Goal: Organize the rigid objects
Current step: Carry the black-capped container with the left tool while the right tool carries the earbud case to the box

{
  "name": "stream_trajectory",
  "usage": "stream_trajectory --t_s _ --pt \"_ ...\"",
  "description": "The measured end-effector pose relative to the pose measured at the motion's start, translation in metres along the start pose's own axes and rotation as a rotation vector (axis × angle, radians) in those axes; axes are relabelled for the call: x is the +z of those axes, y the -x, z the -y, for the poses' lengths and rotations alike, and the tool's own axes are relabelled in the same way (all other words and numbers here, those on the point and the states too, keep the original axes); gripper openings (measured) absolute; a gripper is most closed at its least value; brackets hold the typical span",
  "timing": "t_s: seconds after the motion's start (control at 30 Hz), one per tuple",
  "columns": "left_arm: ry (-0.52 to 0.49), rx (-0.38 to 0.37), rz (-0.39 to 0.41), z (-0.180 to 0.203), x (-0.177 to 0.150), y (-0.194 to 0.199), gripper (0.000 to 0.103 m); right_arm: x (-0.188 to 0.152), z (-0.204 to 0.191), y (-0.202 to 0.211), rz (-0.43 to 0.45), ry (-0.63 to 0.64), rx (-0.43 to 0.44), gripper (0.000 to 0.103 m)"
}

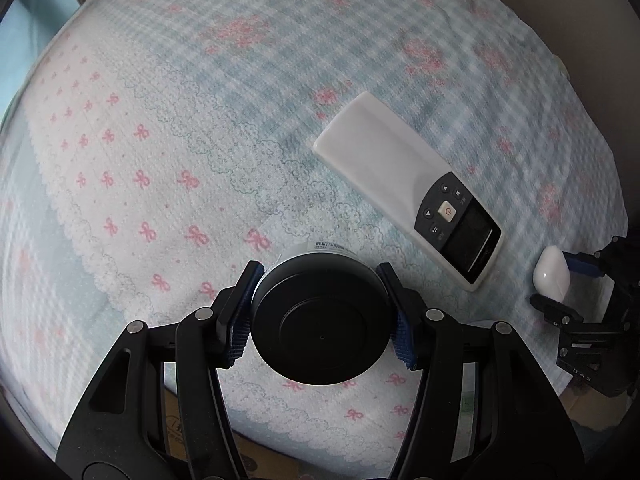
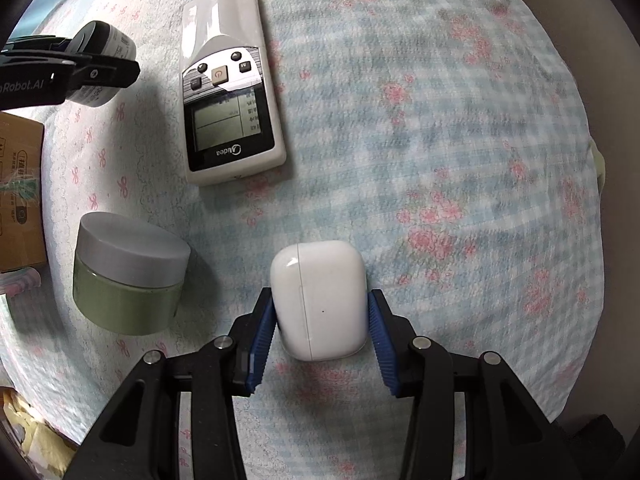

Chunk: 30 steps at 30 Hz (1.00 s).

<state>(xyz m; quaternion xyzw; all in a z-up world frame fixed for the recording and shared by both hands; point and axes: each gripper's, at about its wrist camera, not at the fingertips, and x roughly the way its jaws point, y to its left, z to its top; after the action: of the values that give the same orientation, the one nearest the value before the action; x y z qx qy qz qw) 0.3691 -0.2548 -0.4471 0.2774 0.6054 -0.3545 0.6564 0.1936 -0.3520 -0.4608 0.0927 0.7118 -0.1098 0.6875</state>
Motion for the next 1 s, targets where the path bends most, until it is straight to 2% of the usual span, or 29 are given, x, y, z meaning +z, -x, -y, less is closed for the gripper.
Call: stream_trajectory --t_s 0.27,0.47,0.6,0.77,1.0 --pt "0.082 -0.019 0.076 -0.015 -0.042 0.07 0.054 -0.01 -0.004 0.044 0.052 0.018 -0.027 0.042" --pt "0.157 -0.003 0.147 -0.009 -0.068 0.112 0.054 -0.018 -0.014 0.102 0.122 0.016 -0.033 0.042" --pt "0.248 0.0 0.202 -0.032 -0.095 0.146 0.054 -0.021 -0.035 0.13 0.173 0.042 -0.024 0.042" --pt "0.335 0.038 0.246 -0.067 -0.145 0.188 0.054 -0.011 -0.073 0.159 0.238 0.105 -0.002 0.042" --pt "0.434 0.135 0.268 -0.12 -0.222 0.235 0.054 -0.009 -0.141 0.206 0.319 0.218 0.061 0.042"
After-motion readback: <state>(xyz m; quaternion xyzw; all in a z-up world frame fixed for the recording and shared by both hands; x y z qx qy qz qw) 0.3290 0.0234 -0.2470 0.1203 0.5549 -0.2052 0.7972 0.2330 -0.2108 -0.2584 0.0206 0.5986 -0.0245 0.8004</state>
